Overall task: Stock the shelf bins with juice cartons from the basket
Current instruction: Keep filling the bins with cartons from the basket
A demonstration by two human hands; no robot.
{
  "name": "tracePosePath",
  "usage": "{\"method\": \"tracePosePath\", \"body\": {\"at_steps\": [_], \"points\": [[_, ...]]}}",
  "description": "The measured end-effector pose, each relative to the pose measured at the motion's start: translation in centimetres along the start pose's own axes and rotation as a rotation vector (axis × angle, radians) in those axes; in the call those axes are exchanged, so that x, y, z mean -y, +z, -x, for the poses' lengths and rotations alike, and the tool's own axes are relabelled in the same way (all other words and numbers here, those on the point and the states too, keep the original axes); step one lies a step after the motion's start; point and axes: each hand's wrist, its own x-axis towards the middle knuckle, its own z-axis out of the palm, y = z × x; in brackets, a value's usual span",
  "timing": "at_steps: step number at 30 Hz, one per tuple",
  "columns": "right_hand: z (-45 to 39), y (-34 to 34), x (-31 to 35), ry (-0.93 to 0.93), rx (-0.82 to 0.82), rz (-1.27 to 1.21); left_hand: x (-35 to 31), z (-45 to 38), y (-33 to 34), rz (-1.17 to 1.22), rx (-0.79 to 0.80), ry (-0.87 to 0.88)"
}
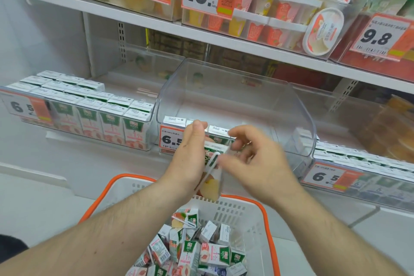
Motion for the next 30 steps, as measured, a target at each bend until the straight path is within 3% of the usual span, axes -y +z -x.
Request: {"method": "tracePosePath", "body": {"at_steps": [2,5,8,11,13,14,18,23,27,30], "points": [[0.5,1.0,-0.5,0.060,0.118,0.090,-0.4,0.2,0.3,0.089,0.004,-0.101],[0.3,0.7,-0.8,0.066,0.145,-0.074,-0.8,0.4,0.2,0.234,0.157,-0.168],[-0.3,-0.9,-1.2,-0.017,0.251,-0.221,-1.3,0.0,-1.2,0.386,0.512,-0.203],[-0.5,-2.4,-0.9,-0.036,0.369,-0.340,-0.6,-0.7,-3.1,0.385,1.024,-0.248],[-0.5,-2.7,-0.7,-0.005,0.424,-0.353,0.2,-1.1,-3.8,0.247,1.086,-0.246],[-0.4,-2.6,-0.7,0.005,0.420,-0.313,0.5,-1.0,-3.7,0.159,1.017,-0.218],[-0.2,-3.0,-0.7,-0.137,0.243,0.189,1.2,-0.5,-2.1,-0.140,0.473,0.092],[0.3,-1.7,-0.5,0.013,0.024,-0.140,2.7,-0.3,-0.4,-0.317,-0.029,0.451],[1.2,0.0,0.2,0.155,-0.058,-0.187,3.1,0.1,0.2,-0.512,-0.164,0.661],[1.0,0.6,0.7,0.202,-0.083,-0.189,3.1,0.4,0.3,-0.630,-0.096,0.773]]}}
